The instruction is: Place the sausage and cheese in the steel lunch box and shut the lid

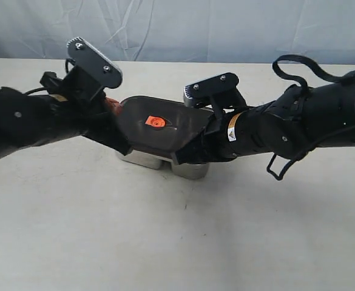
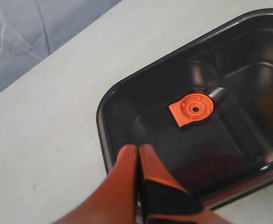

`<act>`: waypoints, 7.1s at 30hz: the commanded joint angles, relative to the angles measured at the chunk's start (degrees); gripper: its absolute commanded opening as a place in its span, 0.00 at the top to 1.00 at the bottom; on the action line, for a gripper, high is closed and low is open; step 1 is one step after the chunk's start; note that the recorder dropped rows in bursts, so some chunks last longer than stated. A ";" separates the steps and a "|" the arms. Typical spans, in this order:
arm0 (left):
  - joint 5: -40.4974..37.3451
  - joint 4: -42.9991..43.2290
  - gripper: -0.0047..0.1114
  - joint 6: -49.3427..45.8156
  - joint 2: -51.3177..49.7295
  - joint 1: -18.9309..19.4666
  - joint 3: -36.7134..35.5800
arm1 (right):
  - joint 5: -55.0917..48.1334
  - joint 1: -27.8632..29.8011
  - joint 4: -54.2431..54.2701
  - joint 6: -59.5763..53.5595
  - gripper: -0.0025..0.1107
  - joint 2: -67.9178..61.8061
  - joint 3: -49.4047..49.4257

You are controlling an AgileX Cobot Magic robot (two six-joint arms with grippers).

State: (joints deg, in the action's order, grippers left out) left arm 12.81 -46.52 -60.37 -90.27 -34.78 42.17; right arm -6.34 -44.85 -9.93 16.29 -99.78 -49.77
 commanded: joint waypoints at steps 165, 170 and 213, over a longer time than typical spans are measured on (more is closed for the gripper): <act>-29.38 43.36 0.96 63.43 90.27 34.47 -42.17 | -14.55 1.13 -4.20 8.22 0.99 76.42 28.21; -29.38 44.43 0.96 63.32 90.27 36.51 -42.17 | -7.44 12.86 -4.07 8.22 0.99 91.18 39.41; -29.23 45.19 0.96 62.97 90.27 36.51 -42.17 | -11.45 30.05 -3.47 7.73 0.99 99.78 49.77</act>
State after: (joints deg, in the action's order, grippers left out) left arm -16.78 -1.56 2.57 -0.31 1.64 0.24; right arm -17.88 -15.11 -13.23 24.24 -0.39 -0.10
